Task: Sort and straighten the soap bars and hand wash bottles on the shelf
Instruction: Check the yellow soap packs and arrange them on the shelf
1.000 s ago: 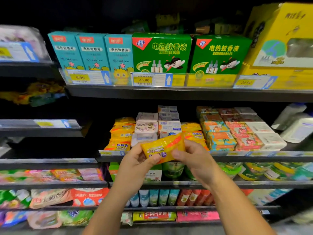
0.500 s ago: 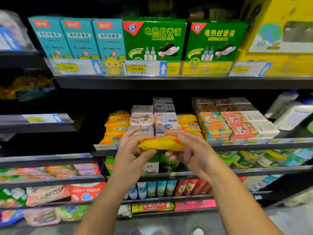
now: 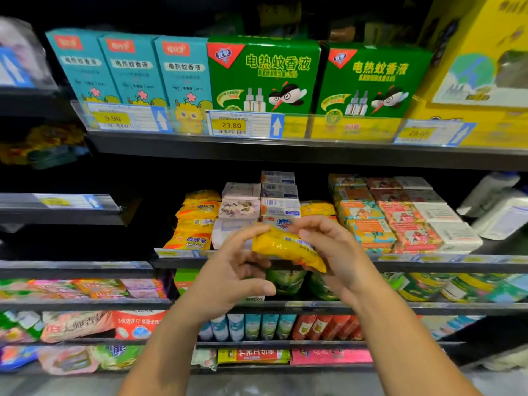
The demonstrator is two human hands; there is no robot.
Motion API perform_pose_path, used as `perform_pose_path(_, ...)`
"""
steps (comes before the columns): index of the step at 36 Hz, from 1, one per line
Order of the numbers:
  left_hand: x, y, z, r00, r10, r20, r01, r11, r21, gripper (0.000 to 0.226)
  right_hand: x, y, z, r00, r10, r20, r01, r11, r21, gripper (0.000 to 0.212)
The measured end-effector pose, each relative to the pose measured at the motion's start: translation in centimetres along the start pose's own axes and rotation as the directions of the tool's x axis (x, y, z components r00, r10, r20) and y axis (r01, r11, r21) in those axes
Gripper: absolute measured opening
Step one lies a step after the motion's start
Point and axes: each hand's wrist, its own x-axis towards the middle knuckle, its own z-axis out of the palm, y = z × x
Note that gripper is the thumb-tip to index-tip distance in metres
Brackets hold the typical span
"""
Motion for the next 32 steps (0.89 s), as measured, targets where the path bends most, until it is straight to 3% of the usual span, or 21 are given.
perform_pose_path(2,0.3,-0.3,-0.1,0.999,0.010,-0.051,-0.001,0.983,0.183,0.069,0.1,0.2,-0.2,0.999,0.040,0.036,-0.041,0.999,0.024,0.011)
perform_pose_path(5,0.8,-0.1,-0.2,0.964,0.163,-0.212,-0.081,0.934,0.349,0.038,0.2,0.8,0.0,0.991,0.094,0.091,-0.094,0.996,-0.001,0.013)
perform_pose_path(8,0.7,-0.3,-0.4,0.950,0.139,-0.281,-0.068,0.966,0.249,0.030,0.2,1.2,-0.2,0.987,0.073,0.145,-0.081,0.995,0.051,0.035)
perform_pose_path(11,0.4,-0.1,-0.5,0.944,0.091,-0.316,-0.037,0.984,0.172,0.023,0.0,1.2,-0.7,0.967,0.048,0.252,-0.025,0.995,-0.094,0.061)
perform_pose_path(13,0.3,0.0,-0.6,0.948,0.089,-0.307,-0.041,0.987,0.158,0.020,-0.1,0.8,-0.6,0.971,0.033,0.237,0.017,0.979,-0.206,0.053)
perform_pose_path(18,0.0,0.6,-0.1,0.944,0.108,-0.311,-0.083,0.992,0.094,0.029,-0.6,0.9,0.6,0.992,-0.066,0.111,0.105,0.912,-0.397,0.042)
perform_pose_path(22,0.0,0.7,0.8,0.926,0.175,-0.334,-0.150,0.984,0.099,0.045,-1.2,2.3,2.0,0.988,-0.043,0.149,0.120,0.820,-0.560,0.043)
perform_pose_path(27,-0.5,1.2,1.5,0.935,0.183,-0.302,-0.150,0.980,0.129,0.053,-1.8,3.6,2.8,0.989,-0.002,0.149,0.069,0.894,-0.443,0.035)
perform_pose_path(32,-1.4,1.4,0.2,0.926,0.166,-0.340,-0.127,0.983,0.133,0.055,-2.0,2.6,1.2,0.990,-0.115,0.080,0.137,0.913,-0.383,0.060)
